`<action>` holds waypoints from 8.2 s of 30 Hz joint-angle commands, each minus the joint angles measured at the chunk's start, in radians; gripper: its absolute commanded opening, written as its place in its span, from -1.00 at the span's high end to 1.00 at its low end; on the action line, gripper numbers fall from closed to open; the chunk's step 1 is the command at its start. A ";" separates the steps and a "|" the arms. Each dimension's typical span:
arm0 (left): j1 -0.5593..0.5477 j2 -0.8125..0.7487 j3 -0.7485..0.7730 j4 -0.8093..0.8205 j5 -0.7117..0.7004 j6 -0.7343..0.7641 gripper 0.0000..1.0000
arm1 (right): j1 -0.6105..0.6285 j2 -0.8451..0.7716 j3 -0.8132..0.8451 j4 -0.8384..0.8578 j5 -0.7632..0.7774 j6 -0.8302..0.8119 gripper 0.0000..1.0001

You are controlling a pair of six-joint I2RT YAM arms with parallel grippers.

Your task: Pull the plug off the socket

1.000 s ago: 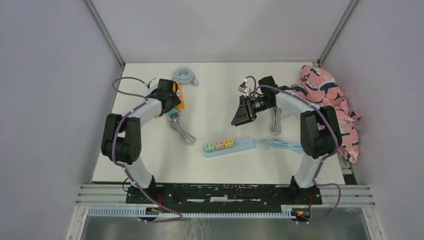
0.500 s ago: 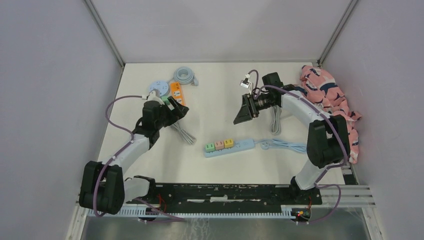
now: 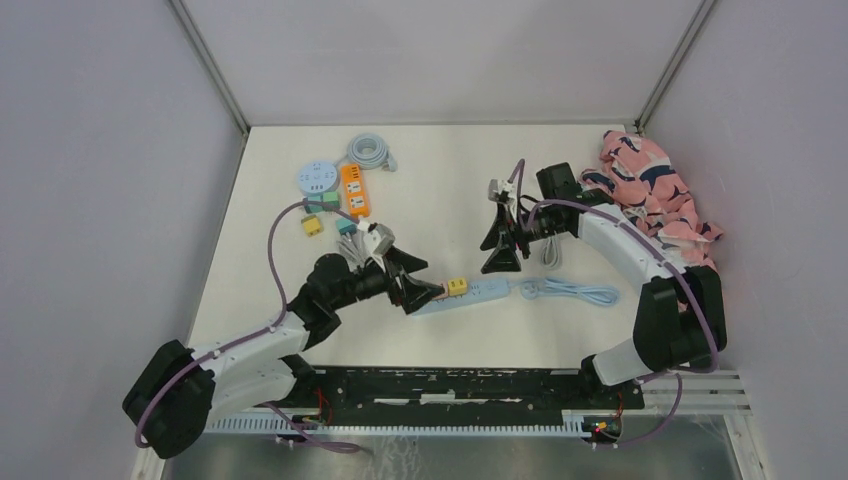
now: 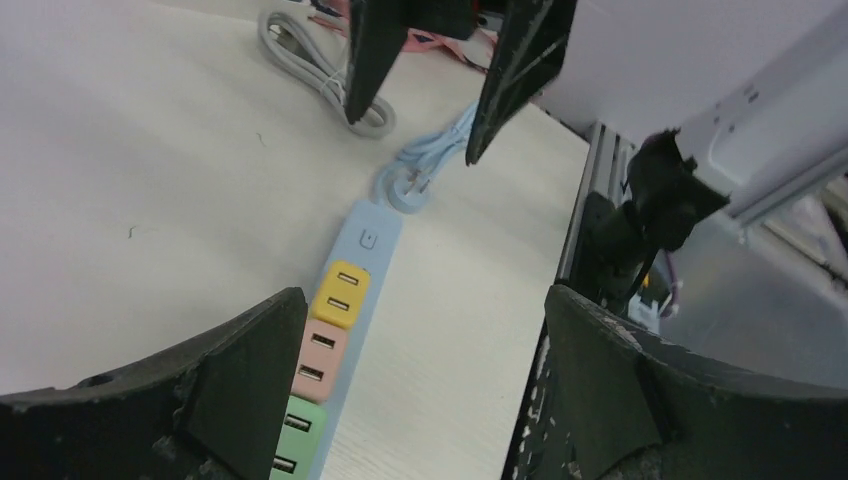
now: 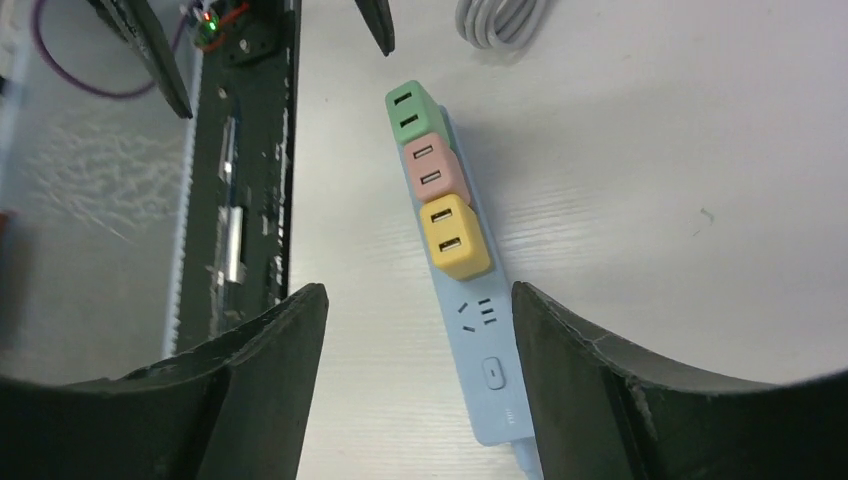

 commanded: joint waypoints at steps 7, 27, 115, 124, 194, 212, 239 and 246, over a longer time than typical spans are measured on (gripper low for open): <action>-0.110 -0.080 -0.130 0.040 -0.253 0.455 -1.00 | 0.022 -0.114 -0.095 -0.086 0.038 -0.574 -0.63; -0.109 0.166 -0.026 -0.031 -0.099 0.590 -0.81 | 0.319 -0.018 -0.164 0.255 0.387 -0.345 -0.28; -0.109 0.511 0.084 -0.051 0.059 0.664 0.94 | 0.306 0.055 -0.037 0.169 0.282 -0.208 1.00; -0.108 0.514 0.084 -0.050 0.056 0.665 0.94 | 0.194 0.022 -0.112 0.021 0.261 -0.506 1.00; -0.103 0.185 0.030 0.072 -0.055 0.318 -0.75 | 0.073 0.016 0.062 -0.040 -0.089 -0.112 0.99; -0.098 -0.157 -0.039 -0.006 -0.310 -0.059 -0.99 | 0.024 0.011 0.066 0.176 -0.109 0.328 0.96; -0.098 0.017 0.051 -0.143 -0.521 -0.306 -1.00 | -0.010 0.198 0.103 0.264 -0.041 0.760 0.95; -0.106 0.071 0.136 -0.267 -0.542 -0.298 -0.95 | -0.011 0.222 0.107 0.261 -0.013 0.791 0.93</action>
